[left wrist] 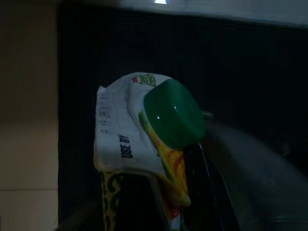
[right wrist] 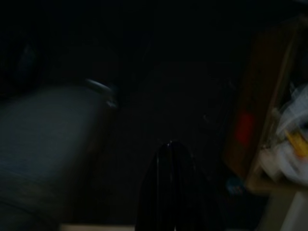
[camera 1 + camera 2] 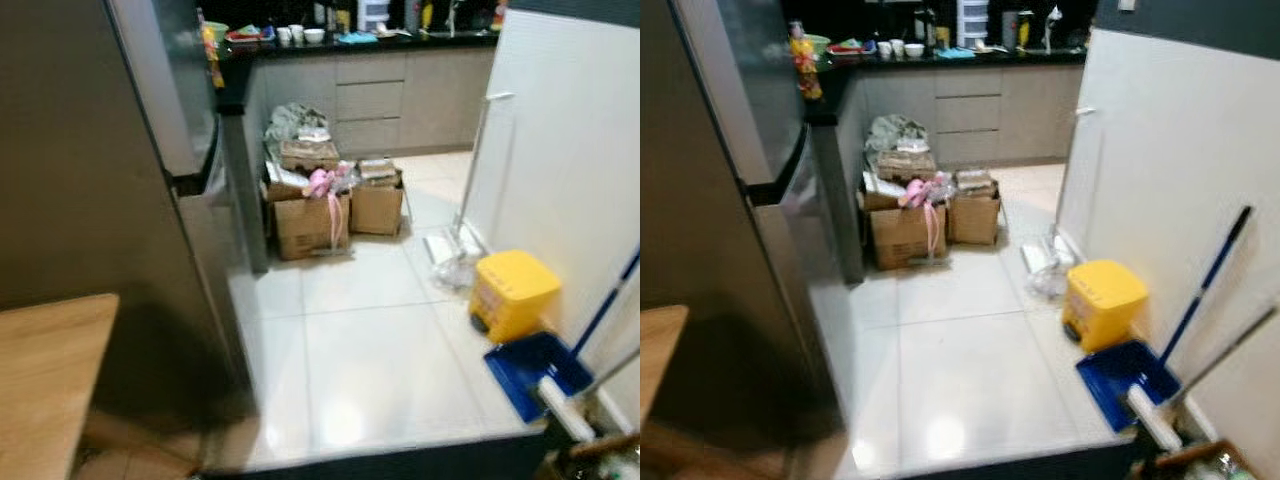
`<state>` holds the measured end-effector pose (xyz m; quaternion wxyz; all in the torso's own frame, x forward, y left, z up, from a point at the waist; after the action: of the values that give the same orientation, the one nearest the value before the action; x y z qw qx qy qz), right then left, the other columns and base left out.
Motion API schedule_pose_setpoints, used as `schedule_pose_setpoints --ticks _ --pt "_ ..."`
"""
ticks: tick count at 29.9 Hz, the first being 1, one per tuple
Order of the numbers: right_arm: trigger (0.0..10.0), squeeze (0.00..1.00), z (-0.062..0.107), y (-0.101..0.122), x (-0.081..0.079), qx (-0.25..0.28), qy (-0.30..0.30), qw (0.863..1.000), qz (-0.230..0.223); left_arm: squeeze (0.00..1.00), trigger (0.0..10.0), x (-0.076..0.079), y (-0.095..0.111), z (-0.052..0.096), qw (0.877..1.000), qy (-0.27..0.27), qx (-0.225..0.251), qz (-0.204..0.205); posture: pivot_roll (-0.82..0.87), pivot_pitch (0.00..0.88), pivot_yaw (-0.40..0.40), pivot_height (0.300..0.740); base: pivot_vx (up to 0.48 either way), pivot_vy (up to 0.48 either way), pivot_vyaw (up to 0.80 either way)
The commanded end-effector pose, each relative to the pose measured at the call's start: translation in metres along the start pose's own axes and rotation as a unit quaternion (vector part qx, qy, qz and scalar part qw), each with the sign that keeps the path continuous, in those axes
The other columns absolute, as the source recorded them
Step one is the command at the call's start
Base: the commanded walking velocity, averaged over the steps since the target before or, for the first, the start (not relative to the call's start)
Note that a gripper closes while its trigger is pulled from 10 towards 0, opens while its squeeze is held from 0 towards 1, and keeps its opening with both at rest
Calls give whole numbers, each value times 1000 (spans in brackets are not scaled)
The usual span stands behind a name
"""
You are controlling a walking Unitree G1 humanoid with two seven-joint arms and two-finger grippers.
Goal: Restocking fridge
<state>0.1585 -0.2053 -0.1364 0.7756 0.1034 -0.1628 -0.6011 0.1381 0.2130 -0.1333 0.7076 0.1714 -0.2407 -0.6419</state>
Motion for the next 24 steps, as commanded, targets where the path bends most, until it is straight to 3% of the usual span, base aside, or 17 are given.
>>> schedule_pose_setpoints --ticks 1,14,24 --pt "10000 0 1 -8 10 -12 -11 1000 -3 0 10000 8 3 -3 1000 -12 4 0 -69 0 31 740 424 0 0" --pt "10000 0 2 -6 10 -7 -7 1000 1 0 10000 8 3 -3 1000 -12 2 -4 -71 0 35 740 424 0 0" --pt "10000 0 2 -3 6 4 12 1000 -16 0 10000 12 4 -4 1000 -19 0 4 -71 0 35 740 76 -25 0"
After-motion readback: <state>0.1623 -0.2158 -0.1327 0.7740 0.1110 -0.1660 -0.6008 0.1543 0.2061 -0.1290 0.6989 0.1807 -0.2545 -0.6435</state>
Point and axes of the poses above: a point about 5 cm out from each wrist's last joint towards the gripper, its own z axis pointing back from the gripper into the wrist, its own y axis along the axis of the wrist's last joint, x = y × z, the point moved 4 cm from there along -z, pointing out of the wrist towards the gripper, and after that the axes turned 7 degrees about -z, right-handed, at the moved point
